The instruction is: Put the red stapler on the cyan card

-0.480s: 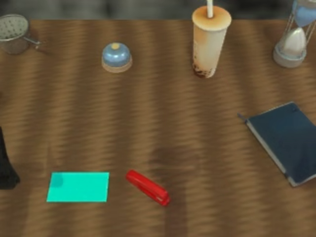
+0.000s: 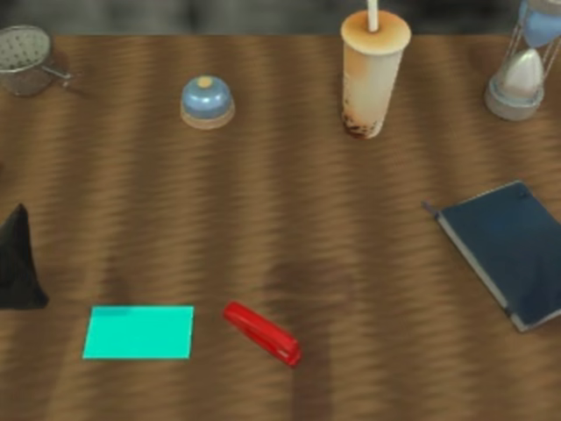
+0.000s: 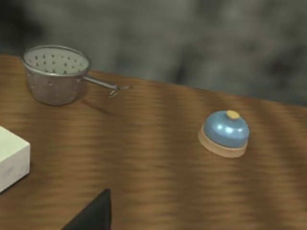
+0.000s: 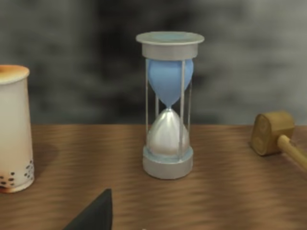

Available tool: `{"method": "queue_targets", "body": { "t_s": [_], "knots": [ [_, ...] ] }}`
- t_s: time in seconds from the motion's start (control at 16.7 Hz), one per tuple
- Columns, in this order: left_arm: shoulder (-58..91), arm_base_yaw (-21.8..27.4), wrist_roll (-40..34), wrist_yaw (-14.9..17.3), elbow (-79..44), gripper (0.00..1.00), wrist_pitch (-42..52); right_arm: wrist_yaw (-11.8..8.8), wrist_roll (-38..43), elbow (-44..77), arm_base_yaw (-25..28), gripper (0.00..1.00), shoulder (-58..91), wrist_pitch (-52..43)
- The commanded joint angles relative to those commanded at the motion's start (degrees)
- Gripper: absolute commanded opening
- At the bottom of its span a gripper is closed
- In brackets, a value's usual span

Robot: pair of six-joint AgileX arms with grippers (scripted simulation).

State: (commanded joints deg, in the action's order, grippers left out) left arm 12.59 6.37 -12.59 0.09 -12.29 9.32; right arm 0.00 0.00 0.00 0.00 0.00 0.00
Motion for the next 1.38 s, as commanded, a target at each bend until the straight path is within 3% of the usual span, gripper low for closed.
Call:
{"method": "queue_targets", "body": {
  "t_s": [0.84, 1.14, 1.38],
  "knots": [
    [78.5, 29.5, -67.0, 0.0, -57.8, 1.0, 47.6, 0.0, 0.0, 0.0, 0.0, 1.0, 0.0, 0.0],
    [93.3, 36.0, -81.2, 0.0, -71.4, 1.0, 57.1, 0.0, 0.0, 0.0, 0.0, 1.0, 0.0, 0.0],
    [96.3, 37.3, -84.2, 0.0, -74.3, 1.0, 58.8, 0.0, 0.0, 0.0, 0.0, 1.0, 0.0, 0.0]
  ]
}}
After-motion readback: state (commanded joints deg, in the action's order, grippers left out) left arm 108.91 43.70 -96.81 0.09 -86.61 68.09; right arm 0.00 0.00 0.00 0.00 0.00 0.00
